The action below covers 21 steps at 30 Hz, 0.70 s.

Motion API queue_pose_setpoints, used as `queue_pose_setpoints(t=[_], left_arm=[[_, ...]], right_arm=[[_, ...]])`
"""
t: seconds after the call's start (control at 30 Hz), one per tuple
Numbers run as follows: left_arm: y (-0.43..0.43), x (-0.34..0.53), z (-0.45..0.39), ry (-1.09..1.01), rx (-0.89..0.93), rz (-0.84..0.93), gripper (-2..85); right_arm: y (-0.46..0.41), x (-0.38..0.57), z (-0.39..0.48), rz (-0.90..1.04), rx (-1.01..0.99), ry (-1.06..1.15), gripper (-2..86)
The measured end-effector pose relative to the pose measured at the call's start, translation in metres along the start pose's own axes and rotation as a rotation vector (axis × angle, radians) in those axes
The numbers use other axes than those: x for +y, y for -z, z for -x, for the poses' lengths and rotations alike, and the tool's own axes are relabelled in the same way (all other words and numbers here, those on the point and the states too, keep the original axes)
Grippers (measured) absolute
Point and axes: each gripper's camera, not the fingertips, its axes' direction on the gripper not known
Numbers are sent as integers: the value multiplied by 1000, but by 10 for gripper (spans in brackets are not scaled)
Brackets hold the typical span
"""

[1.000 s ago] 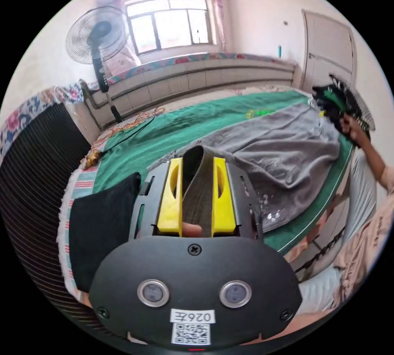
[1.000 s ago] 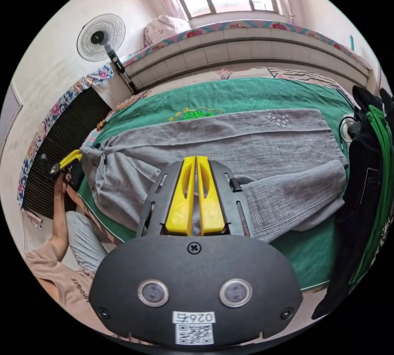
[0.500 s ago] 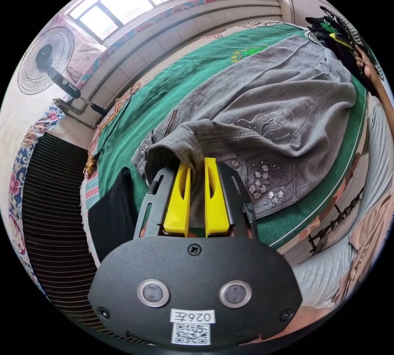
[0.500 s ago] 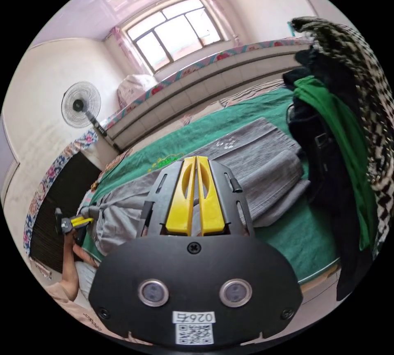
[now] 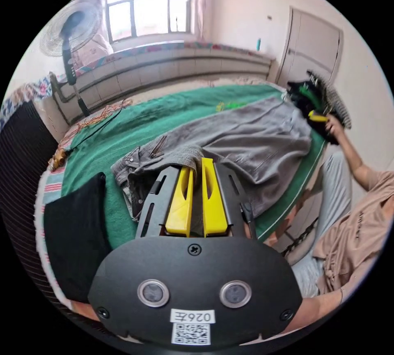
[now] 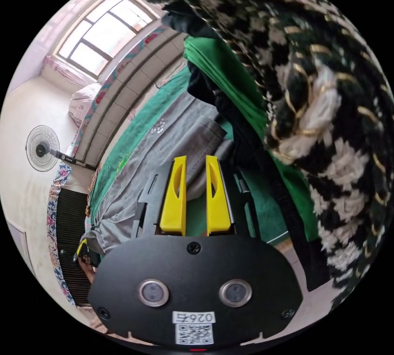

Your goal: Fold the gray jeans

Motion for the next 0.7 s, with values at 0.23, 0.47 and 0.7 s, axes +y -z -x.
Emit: queue_pose_setpoints(t=[0.23,0.47,0.7], left_arm=[[78,143,145,326,469,-575,11],[68,208,211,426,582,-610,8],[67,244,249,470,598,-626,6]], right_arm=[[-7,-10,-10,72,-81,-25,55],[-35,0,4,167,-61,-21,77],[-2,46,19,-9,-176,16,-12]])
